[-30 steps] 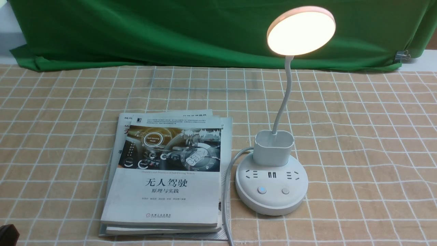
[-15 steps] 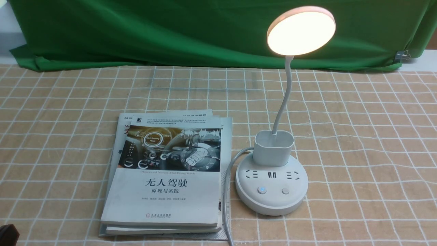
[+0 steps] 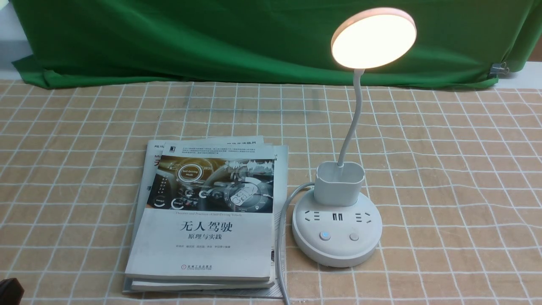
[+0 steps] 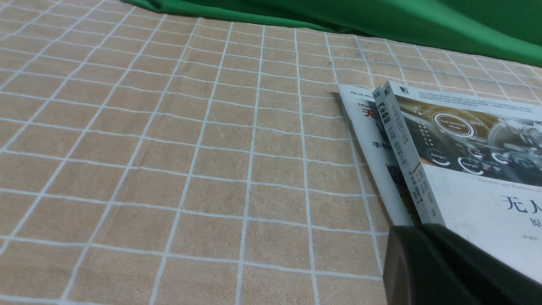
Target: Turn off the desk lamp on the light coffee tablecloth by hand.
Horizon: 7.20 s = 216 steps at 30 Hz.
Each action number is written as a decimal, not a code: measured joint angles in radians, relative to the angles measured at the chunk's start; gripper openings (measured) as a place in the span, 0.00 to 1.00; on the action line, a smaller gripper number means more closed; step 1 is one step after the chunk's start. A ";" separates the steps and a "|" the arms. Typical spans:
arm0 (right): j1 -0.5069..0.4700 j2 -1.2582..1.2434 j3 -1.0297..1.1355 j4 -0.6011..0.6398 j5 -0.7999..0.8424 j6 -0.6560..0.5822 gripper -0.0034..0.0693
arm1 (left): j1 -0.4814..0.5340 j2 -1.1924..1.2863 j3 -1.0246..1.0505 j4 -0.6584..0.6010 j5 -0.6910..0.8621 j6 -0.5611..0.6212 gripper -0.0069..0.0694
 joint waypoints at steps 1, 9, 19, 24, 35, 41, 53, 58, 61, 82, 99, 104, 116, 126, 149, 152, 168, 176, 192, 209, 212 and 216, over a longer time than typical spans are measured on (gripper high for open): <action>0.000 0.000 0.000 0.026 -0.030 0.043 0.38 | 0.000 0.000 0.000 0.000 0.000 0.000 0.10; 0.000 0.000 0.000 0.076 -0.266 0.449 0.38 | 0.000 0.000 0.000 0.000 0.000 0.000 0.10; 0.000 0.042 -0.062 0.081 -0.171 0.512 0.20 | 0.000 0.000 0.000 0.001 0.000 -0.001 0.10; 0.000 0.254 -0.346 0.083 0.160 0.282 0.10 | 0.000 0.000 0.000 0.001 0.000 -0.001 0.10; 0.002 0.892 -0.793 0.098 0.688 0.015 0.10 | 0.000 0.000 0.000 0.003 0.000 0.000 0.10; 0.176 1.149 -0.837 0.120 0.655 0.003 0.10 | 0.000 0.000 0.000 0.003 0.000 0.000 0.10; 0.565 1.582 -1.042 0.030 0.601 0.047 0.10 | 0.000 0.000 0.000 0.003 0.000 0.000 0.10; 0.569 1.683 -1.136 0.000 0.593 0.064 0.10 | 0.000 0.000 0.000 0.003 0.000 0.000 0.10; 0.569 1.734 -1.180 -0.013 0.584 0.074 0.10 | 0.000 0.000 0.000 0.003 0.000 0.000 0.10; 0.504 1.669 -1.085 -0.019 0.569 0.076 0.10 | 0.000 0.000 0.000 0.003 0.000 0.000 0.10; 0.419 1.668 -1.084 -0.022 0.453 0.047 0.10 | 0.000 0.000 0.000 0.003 0.000 0.000 0.10; 0.419 1.693 -1.084 -0.021 0.437 -0.026 0.10 | 0.000 0.000 0.000 0.003 0.000 0.000 0.10; 0.419 1.724 -1.029 -0.006 0.353 -0.073 0.10 | 0.000 0.000 0.000 0.003 0.000 0.000 0.10; 0.419 1.726 -1.008 0.001 0.291 -0.076 0.10 | 0.000 0.000 0.000 0.003 0.000 0.000 0.10; 0.419 1.682 -1.008 0.025 0.299 -0.057 0.10 | 0.000 0.000 0.000 0.003 0.000 0.000 0.10; 0.419 1.670 -1.008 0.026 0.306 -0.057 0.10 | 0.000 0.000 0.000 0.003 0.000 0.000 0.10; 0.419 1.732 -1.008 0.027 0.329 -0.061 0.10 | 0.000 0.000 0.000 0.003 0.000 0.000 0.10; 0.419 1.657 -1.007 0.027 0.306 -0.061 0.10 | 0.000 0.000 0.000 0.003 0.000 0.000 0.10; 0.419 1.743 -1.009 0.030 0.282 -0.060 0.10 | 0.000 0.000 0.000 0.003 0.000 0.000 0.10; 0.419 1.256 -0.937 -0.004 0.677 -0.018 0.10 | 0.000 0.000 0.000 0.003 0.000 0.000 0.10; 0.419 1.196 -0.916 -0.005 0.736 0.008 0.11 | 0.000 0.000 0.000 0.003 0.000 0.000 0.10; 0.419 1.107 -0.911 -0.016 0.720 0.023 0.11 | 0.000 0.000 0.000 0.003 0.000 0.000 0.10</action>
